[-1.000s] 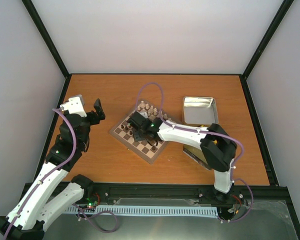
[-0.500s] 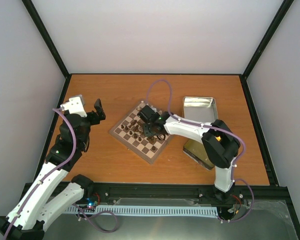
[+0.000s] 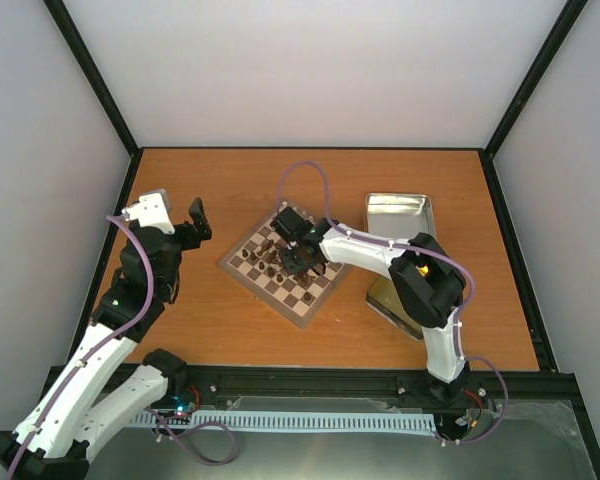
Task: Set up the chess pieces on the board
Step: Pick up the chess piece from the chessboard.
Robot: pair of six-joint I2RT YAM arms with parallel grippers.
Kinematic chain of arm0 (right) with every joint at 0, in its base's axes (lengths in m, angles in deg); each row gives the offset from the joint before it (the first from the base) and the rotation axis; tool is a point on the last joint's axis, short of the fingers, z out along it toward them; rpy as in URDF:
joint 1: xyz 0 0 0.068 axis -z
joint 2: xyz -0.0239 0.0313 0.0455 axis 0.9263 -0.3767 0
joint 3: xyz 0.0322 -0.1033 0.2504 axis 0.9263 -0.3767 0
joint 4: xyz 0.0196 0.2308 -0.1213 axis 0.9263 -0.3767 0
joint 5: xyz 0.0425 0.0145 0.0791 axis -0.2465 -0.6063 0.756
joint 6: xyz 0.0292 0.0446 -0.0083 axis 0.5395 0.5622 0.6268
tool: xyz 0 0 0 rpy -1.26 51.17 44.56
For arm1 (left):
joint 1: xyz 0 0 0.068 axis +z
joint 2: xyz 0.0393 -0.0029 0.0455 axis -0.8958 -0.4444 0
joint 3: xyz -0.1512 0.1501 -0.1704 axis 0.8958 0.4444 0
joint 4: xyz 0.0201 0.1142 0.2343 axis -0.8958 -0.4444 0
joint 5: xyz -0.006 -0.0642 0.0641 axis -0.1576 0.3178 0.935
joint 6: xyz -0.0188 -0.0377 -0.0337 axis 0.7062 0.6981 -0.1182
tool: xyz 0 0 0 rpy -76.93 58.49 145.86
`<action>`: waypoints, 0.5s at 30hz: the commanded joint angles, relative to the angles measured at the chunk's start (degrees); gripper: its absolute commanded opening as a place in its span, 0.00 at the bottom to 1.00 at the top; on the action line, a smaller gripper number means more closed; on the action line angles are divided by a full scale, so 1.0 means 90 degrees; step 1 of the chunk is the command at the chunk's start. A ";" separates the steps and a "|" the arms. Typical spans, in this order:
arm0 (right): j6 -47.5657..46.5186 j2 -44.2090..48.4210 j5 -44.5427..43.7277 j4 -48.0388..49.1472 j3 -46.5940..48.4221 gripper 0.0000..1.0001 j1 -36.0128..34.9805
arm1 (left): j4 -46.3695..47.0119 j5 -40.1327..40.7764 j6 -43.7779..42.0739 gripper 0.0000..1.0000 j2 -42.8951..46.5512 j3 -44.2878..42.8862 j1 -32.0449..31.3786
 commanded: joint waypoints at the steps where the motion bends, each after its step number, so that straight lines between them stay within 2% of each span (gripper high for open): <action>1: -0.0517 -0.0215 0.0194 -0.0216 0.0248 0.29 0.0084 | 0.0087 0.0016 -0.0012 1.00 -0.0012 -0.0051 0.0023; 8: -0.0663 -0.0336 0.0259 -0.0352 0.0319 0.24 0.0104 | 0.0102 0.0009 0.0011 1.00 -0.0041 -0.0054 0.0025; 15: -0.1033 -0.0216 0.0227 -0.0339 0.0347 0.07 0.0114 | 0.0109 -0.0040 0.0060 1.00 -0.0097 -0.0060 0.0020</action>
